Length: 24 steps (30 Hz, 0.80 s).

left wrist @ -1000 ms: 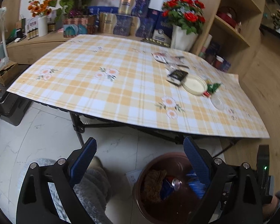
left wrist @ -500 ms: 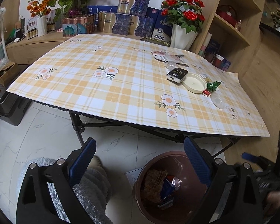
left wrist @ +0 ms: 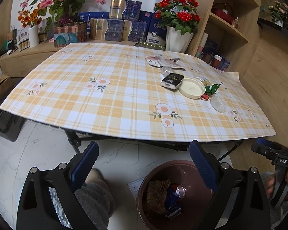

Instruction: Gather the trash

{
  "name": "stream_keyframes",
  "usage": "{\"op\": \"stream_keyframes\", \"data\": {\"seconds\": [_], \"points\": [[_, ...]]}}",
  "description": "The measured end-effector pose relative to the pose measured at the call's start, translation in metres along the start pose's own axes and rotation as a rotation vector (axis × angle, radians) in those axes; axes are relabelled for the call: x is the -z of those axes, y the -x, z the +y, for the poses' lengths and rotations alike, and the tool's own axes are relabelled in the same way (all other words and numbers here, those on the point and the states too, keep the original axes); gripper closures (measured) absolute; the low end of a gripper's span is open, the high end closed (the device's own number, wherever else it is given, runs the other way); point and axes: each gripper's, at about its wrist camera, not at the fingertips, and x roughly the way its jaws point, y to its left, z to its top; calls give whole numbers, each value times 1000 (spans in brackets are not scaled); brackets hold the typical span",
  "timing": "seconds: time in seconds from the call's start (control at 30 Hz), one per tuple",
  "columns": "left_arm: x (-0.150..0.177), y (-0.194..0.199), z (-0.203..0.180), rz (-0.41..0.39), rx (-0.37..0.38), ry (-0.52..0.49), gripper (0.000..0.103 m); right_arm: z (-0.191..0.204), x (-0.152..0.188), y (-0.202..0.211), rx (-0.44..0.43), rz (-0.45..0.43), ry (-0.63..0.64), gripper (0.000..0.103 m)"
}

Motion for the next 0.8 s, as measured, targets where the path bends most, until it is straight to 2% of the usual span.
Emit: {"op": "stream_keyframes", "data": {"seconds": [0.1, 0.33, 0.6, 0.8], "points": [[-6, -2, -2, -17, 0, -18, 10, -5, -10, -5, 95, 5, 76, 6], [-20, -13, 0, -29, -7, -36, 10, -23, -51, -27, 157, -15, 145, 6], [-23, -33, 0, 9, 0, -24, 10, -22, -92, -86, 134, 54, 201, 7], [-23, -45, 2, 35, -6, -24, 10, -28, -109, -120, 109, 86, 123, 17]]}}
